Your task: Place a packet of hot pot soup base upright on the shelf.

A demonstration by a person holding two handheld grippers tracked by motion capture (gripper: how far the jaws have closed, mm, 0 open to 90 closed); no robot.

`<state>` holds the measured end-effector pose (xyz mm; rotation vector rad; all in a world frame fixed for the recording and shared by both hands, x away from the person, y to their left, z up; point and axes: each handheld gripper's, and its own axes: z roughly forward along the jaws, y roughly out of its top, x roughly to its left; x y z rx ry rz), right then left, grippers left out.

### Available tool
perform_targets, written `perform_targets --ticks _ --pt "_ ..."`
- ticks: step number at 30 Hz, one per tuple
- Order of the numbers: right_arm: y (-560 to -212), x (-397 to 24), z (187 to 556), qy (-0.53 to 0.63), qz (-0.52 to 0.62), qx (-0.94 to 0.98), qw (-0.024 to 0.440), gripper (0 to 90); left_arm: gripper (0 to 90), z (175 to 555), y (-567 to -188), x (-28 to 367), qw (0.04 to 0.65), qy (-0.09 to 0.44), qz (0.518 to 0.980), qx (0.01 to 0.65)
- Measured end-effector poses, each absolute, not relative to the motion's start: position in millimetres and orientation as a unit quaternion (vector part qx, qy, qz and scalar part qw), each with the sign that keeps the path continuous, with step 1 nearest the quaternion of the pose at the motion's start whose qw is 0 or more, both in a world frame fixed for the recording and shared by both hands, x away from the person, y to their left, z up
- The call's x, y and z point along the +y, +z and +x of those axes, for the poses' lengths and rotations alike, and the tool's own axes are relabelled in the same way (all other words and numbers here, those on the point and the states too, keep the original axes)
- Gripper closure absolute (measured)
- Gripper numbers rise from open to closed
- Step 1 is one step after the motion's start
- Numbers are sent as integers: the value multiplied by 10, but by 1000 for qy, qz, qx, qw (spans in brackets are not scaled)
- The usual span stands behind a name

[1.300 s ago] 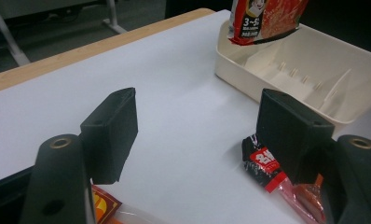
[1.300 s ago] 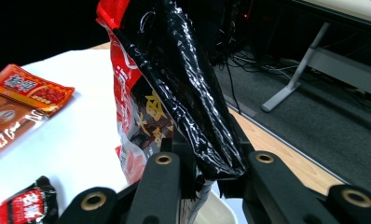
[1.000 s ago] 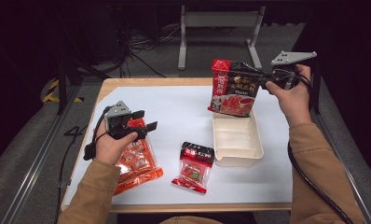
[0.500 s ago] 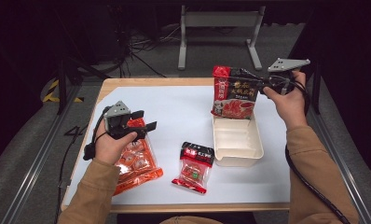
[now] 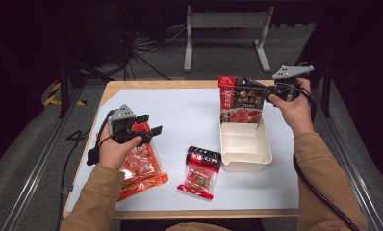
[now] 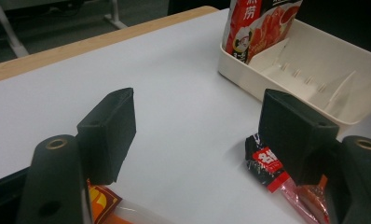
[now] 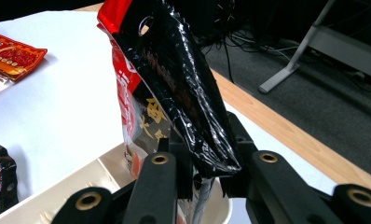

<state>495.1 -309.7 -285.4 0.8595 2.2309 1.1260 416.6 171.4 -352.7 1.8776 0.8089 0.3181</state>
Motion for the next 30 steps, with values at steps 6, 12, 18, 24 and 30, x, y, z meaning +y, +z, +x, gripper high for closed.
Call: perform_targets --ticks 6,12,18,24,30 --pt "-2917 -3126 4955 420 329 811 238 767 278 4177 -3552 1692 508 130 782 337" --pt "-2983 -3156 4952 424 340 807 230 763 276 4172 -3555 1682 509 129 781 337" --pt "-3053 -3199 4950 430 353 800 225 767 274 4172 -3558 1677 508 127 783 336" --pt "-3092 -3226 4940 438 361 792 225 769 271 4169 -3554 1676 507 127 784 336" --pt "-3086 -3230 4940 438 363 792 222 752 265 4173 -3564 1710 505 125 783 342"
